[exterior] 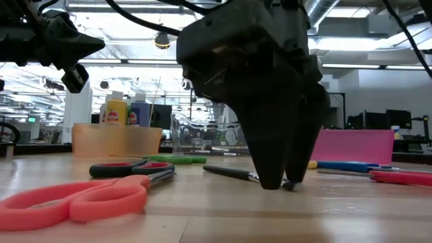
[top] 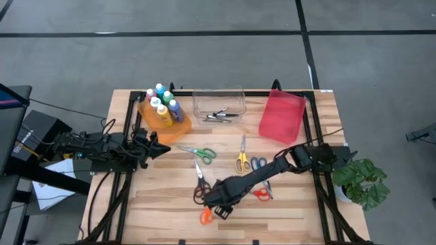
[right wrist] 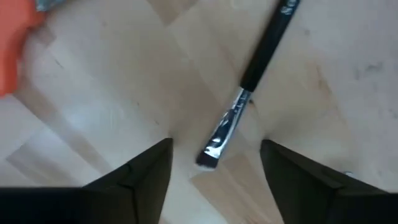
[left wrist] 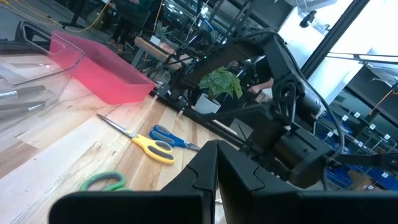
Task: Pick & Place Paint Supplies
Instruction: Put the black paint brush into the transparent bin
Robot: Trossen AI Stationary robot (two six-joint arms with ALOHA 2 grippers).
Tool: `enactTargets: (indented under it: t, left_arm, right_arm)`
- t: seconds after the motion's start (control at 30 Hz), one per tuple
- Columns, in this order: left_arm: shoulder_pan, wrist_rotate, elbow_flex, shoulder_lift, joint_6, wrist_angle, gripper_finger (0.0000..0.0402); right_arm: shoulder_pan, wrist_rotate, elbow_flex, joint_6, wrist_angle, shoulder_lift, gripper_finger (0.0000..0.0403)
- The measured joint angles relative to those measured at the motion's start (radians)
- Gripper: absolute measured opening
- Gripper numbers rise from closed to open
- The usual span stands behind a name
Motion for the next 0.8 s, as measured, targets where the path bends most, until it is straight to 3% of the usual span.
enactTargets:
  t: [0.47, 0.8]
  left_arm:
    - [0.0, 0.0, 0.0, 0.0, 0.0, 0.0, 0.0006]
    - [0.0, 0.0, 0.0, 0.0, 0.0, -0.001, 0.0006]
  right_arm:
    - [0.025, -0.011, -0.028, 0.039, -0.001, 0.004, 0.0018]
    - [0.027, 0.016, -0.032, 0.025, -0.003, -0.024, 0.0004]
